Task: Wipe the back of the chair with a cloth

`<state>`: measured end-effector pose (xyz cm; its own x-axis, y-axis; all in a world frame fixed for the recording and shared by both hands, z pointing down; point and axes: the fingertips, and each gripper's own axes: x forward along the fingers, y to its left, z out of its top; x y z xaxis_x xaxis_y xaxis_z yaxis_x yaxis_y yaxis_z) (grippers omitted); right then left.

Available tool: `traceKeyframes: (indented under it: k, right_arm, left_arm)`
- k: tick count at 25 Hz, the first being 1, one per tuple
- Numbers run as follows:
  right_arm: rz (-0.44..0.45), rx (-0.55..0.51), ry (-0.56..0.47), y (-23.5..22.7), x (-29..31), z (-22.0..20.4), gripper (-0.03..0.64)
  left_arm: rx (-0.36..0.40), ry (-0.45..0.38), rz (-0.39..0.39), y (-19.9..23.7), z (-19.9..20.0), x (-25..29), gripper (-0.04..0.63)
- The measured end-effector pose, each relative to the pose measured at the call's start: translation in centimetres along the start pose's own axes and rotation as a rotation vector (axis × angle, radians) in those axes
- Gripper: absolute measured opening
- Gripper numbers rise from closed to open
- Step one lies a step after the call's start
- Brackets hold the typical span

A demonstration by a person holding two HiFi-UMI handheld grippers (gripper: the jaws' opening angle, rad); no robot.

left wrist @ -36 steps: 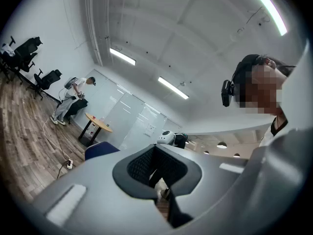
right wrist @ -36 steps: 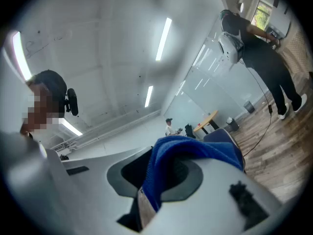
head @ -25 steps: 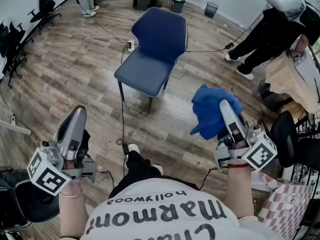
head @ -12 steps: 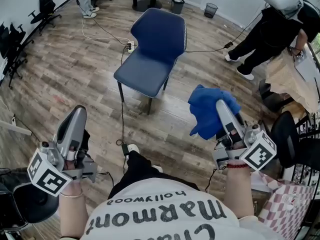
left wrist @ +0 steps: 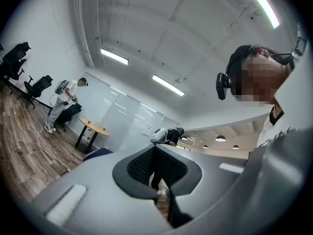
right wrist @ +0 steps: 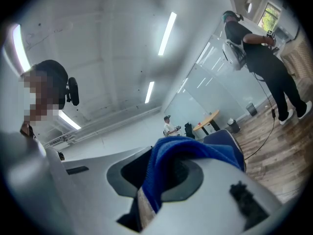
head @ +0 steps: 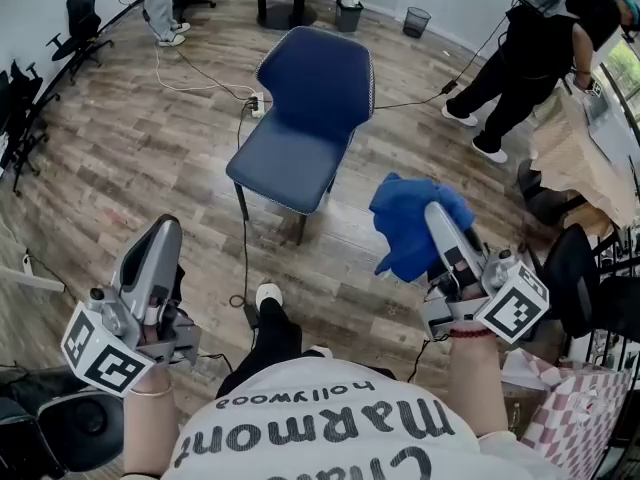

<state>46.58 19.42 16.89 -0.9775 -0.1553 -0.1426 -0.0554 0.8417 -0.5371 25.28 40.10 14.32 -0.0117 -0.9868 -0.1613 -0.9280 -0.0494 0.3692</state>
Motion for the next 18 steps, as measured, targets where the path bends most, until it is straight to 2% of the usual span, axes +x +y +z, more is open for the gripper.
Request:
traceKeyframes:
  k: [5,12,18]
  right_arm:
    - [-0.024,-0.01,-0.029,-1.4,4.3,0.9,0.063]
    - [-0.051,-0.02,-0.044,-2.5,10.3,2.0,0.062]
    - [-0.076,-0.045,-0.074,-2.9,13.4,2.7,0.062]
  left_arm:
    - [-0.006,0.021,-0.05,4.1,1.4,3.6,0.007]
    - [-0.013,-0.003,-0.099,9.6,5.1,7.8,0.008]
    - [-0.014,0.021,-0.152,12.4,6.0,10.0,0.006]
